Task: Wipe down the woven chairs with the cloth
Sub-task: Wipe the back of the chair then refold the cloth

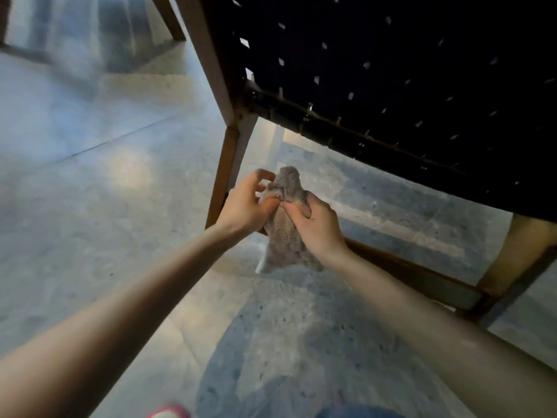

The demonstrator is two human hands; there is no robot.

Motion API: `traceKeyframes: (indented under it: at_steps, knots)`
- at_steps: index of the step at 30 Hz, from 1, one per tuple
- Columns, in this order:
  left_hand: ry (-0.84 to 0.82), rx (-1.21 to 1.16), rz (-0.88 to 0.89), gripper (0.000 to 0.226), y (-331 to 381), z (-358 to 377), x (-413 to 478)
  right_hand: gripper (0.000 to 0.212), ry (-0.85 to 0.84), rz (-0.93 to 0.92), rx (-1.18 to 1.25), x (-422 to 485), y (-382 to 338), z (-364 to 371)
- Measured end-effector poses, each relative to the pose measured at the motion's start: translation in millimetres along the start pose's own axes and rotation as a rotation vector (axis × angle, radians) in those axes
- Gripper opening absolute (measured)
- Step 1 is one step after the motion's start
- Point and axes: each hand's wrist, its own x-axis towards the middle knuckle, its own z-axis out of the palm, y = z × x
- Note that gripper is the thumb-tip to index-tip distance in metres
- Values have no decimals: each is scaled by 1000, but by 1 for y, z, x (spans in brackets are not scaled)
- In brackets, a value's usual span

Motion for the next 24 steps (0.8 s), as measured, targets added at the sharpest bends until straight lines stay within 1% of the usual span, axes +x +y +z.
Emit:
traceKeyframes:
  at_steps: [4,7,10,13,15,17,20,22,24]
  knots:
    - [66,-5,-102,27,45,-41,-26,22,-139,101,1,-21,-66,-4]
    - [49,-68,-200,27,89,-78,-56,23,-252,169,-38,-42,-122,-15]
    - [82,-111,-286,29,134,-121,-95,17,-359,180,6,-68,-188,-31]
    - [133,-133,-330,32,187,-167,-137,21,-464,147,24,-97,-266,-52]
    - [163,-153,-389,32,223,-197,-164,21,-533,163,10,-117,-318,-65]
    - [210,-191,-430,33,263,-230,-191,25,-599,168,15,-139,-373,-78]
    - [243,-196,-449,32,311,-272,-221,31,-637,177,30,-160,-442,-94]
    - [241,-183,-413,33,325,-283,-228,30,-649,161,60,-166,-459,-100]
    - [264,-173,-403,33,349,-312,-234,26,-654,152,71,-167,-492,-107]
